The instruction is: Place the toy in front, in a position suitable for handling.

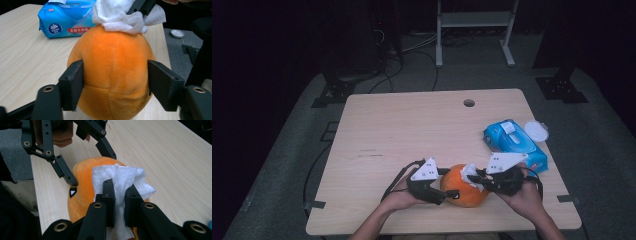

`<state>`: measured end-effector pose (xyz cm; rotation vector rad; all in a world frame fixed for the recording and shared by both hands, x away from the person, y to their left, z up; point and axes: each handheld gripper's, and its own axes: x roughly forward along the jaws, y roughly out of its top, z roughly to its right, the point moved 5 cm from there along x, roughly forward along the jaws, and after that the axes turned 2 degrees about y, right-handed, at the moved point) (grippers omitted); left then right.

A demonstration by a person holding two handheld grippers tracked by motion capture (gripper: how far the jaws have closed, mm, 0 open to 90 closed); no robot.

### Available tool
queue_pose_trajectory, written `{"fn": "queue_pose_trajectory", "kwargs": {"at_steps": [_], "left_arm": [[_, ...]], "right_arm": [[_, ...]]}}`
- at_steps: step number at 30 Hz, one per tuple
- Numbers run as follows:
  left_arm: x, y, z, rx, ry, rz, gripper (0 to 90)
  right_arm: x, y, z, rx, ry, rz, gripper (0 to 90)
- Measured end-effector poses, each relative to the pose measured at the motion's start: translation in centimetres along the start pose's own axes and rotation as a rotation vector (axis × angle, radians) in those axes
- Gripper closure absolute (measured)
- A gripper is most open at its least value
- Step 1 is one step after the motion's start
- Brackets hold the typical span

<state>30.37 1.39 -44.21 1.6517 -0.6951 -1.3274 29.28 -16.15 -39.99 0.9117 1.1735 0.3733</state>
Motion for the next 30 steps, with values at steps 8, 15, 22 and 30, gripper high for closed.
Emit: {"fn": "queue_pose_trajectory", "kwargs": {"at_steps": [8,15,22,30], "left_arm": [[0.0,0.5,1.1,0.121,0.011,-0.034,36.1],[0.0,0.2,0.9,0.123,0.005,-0.024,37.6],[0.3,0.6,1.4,0.136,0.001,-0.023,36.9],[0.2,-0.2,0.7,0.097,-0.002,-0.03,36.9]], "right_arm": [[0.6,1.6,-1.7,-0.053,0.034,0.003,81.0],[-0.3,0.8,-0.4,-0.022,-0.006,-0.014,81.0],[1.0,2.0,-2.4,-0.076,0.036,-0.005,81.0],[0.8,1.6,-1.4,-0.06,0.021,-0.015,81.1]]}}
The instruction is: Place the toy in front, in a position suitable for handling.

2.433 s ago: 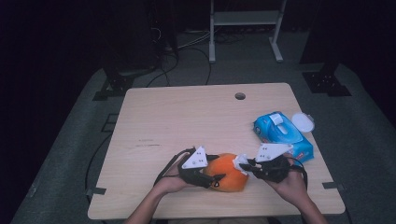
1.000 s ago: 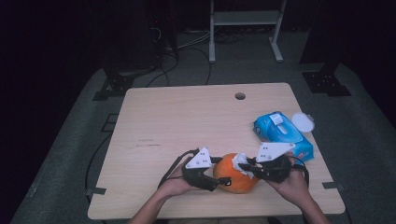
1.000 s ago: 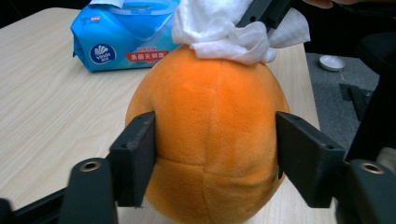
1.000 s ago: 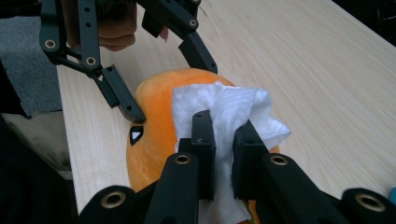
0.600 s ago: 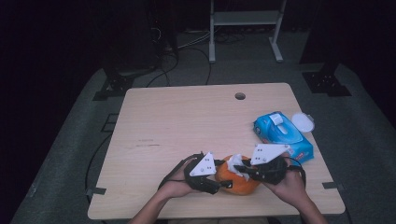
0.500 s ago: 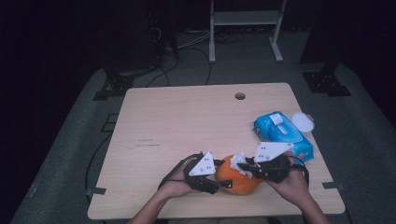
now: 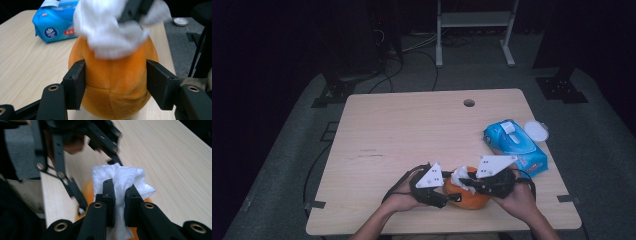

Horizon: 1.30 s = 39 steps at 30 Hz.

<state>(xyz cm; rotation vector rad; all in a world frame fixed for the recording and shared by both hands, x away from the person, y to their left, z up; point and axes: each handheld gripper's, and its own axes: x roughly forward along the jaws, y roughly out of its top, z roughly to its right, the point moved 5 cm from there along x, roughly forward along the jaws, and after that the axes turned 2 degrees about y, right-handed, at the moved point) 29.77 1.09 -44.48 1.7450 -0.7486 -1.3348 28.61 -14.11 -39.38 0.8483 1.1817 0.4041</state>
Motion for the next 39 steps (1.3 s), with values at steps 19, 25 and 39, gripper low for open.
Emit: {"fn": "queue_pose_trajectory", "kwargs": {"at_steps": [19,25,39], "left_arm": [[-0.3,-1.7,-1.4,-0.065,-0.007,-0.024,37.0],[-0.6,-2.2,-2.1,-0.1,-0.025,-0.042,34.0],[-0.8,-1.8,-2.3,-0.121,-0.021,0.004,35.8]], "right_arm": [[0.0,-1.1,0.7,0.026,-0.001,0.005,81.0],[-0.6,-3.1,1.8,0.104,-0.007,0.008,81.0],[-0.3,-2.8,1.2,0.065,-0.002,-0.01,80.9]]}}
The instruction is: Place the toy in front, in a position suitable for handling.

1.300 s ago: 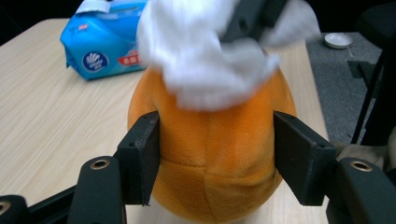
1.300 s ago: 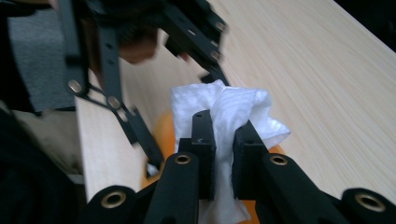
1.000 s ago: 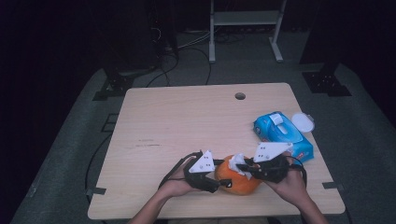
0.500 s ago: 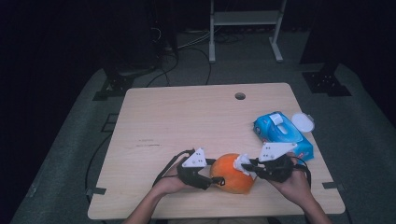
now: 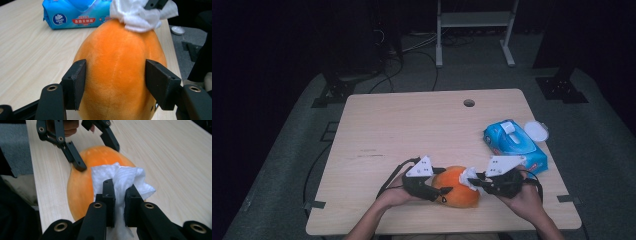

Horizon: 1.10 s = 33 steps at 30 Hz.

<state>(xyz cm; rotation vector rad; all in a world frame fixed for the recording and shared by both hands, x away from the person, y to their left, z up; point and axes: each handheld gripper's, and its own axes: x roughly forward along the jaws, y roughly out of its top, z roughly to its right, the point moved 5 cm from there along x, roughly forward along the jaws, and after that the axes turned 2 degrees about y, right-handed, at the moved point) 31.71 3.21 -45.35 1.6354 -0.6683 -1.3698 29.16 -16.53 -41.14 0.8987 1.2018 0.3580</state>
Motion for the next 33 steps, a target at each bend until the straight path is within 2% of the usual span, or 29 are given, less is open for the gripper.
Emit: {"fn": "queue_pose_trajectory", "kwargs": {"at_steps": [3,9,12,16,20,21,23,26,27,29,31,33], "left_arm": [[0.0,-0.1,0.0,-0.007,0.001,0.002,35.8],[-0.3,-0.4,-0.3,-0.027,0.0,-0.001,35.5],[-0.2,-0.3,0.0,-0.013,-0.008,0.001,35.5],[-0.2,-0.1,0.8,0.035,-0.029,-0.004,36.0],[-0.1,0.0,1.2,0.041,-0.049,-0.018,32.5],[-0.1,0.0,1.1,0.032,-0.055,-0.02,29.5],[-0.2,0.1,0.9,-0.014,-0.069,-0.023,19.8],[0.0,0.5,0.2,-0.099,-0.055,-0.037,8.4],[0.4,0.3,0.3,-0.114,-0.071,-0.056,7.6],[0.7,0.0,0.6,-0.091,-0.075,-0.069,12.6],[0.5,0.2,0.6,-0.074,-0.052,-0.066,25.1],[0.2,0.8,0.4,-0.043,-0.01,-0.017,35.4]], "right_arm": [[-0.4,-0.7,0.4,0.035,0.011,0.007,80.9],[-1.1,-1.5,1.0,0.053,-0.002,0.005,80.9],[-0.9,-1.5,1.1,0.067,0.006,0.009,80.9],[-0.5,-1.2,1.1,0.069,0.005,0.009,80.9],[0.0,-0.7,1.3,0.072,0.0,0.019,80.9],[0.1,-0.6,1.2,0.072,0.006,0.02,80.9],[0.3,-0.5,1.0,0.065,0.024,0.021,80.9],[0.4,-0.4,0.1,0.041,0.091,0.026,80.8],[0.4,-0.3,-0.3,0.036,0.12,0.032,80.8],[0.5,0.0,-0.7,0.016,0.114,0.025,80.7],[0.6,0.1,-0.6,0.013,0.092,0.014,80.7],[0.4,0.1,-0.3,0.03,0.069,0.027,80.9]]}}
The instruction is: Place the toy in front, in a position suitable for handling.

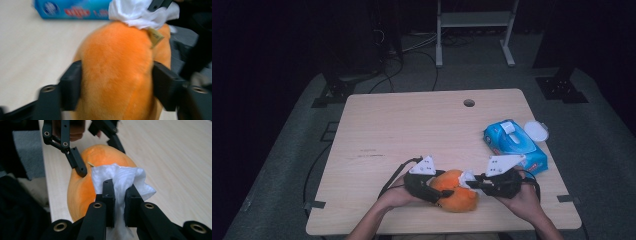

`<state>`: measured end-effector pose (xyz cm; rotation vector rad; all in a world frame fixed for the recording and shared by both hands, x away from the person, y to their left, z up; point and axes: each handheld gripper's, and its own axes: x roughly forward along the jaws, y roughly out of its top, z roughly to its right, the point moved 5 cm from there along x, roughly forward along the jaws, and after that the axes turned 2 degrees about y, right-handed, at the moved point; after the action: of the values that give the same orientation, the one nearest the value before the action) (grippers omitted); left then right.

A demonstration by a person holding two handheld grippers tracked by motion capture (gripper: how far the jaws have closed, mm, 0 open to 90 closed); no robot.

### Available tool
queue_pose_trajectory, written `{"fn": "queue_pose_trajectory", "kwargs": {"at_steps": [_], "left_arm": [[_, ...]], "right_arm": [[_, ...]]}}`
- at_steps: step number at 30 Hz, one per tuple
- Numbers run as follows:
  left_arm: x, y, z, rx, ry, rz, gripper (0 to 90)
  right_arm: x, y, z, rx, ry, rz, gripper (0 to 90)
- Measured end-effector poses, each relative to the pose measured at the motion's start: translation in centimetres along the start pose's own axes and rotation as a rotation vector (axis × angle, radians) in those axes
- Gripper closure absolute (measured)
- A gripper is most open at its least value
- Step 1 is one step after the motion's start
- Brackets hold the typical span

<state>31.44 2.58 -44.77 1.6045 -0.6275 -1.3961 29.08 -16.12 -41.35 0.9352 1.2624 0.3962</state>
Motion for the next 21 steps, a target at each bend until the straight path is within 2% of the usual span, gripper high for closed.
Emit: {"fn": "queue_pose_trajectory", "kwargs": {"at_steps": [2,4,6,7,10,13,15,18,21], "left_arm": [[-0.2,0.7,0.0,0.064,0.065,0.061,39.8],[-0.3,1.4,-0.1,0.112,0.138,0.11,40.2],[0.0,1.4,-0.2,0.132,0.163,0.123,39.8],[0.3,1.1,-0.3,0.125,0.156,0.11,38.5],[0.6,0.2,-0.4,0.091,0.1,0.084,29.3],[-0.5,0.4,-1.0,0.005,0.063,0.112,18.7],[-0.9,0.1,-1.4,-0.04,0.055,0.09,18.2],[-0.5,-0.5,-1.2,-0.054,0.042,0.064,25.9],[-0.7,-0.6,-1.4,-0.066,0.044,0.053,26.4]], "right_arm": [[-0.5,0.2,0.5,0.009,-0.039,0.019,80.9],[-1.0,0.5,0.9,0.02,-0.074,0.049,80.9],[-1.0,0.8,1.2,0.02,-0.104,0.063,80.8],[-0.8,0.8,1.3,0.022,-0.111,0.062,80.8],[0.3,0.3,1.4,0.029,-0.083,0.033,80.8],[0.8,0.1,0.9,0.029,-0.042,0.031,80.8],[0.8,0.2,0.4,0.016,-0.035,0.029,80.7],[1.0,0.1,0.0,-0.007,-0.044,0.017,80.6],[0.4,-0.4,0.4,0.011,-0.061,0.01,80.8]]}}
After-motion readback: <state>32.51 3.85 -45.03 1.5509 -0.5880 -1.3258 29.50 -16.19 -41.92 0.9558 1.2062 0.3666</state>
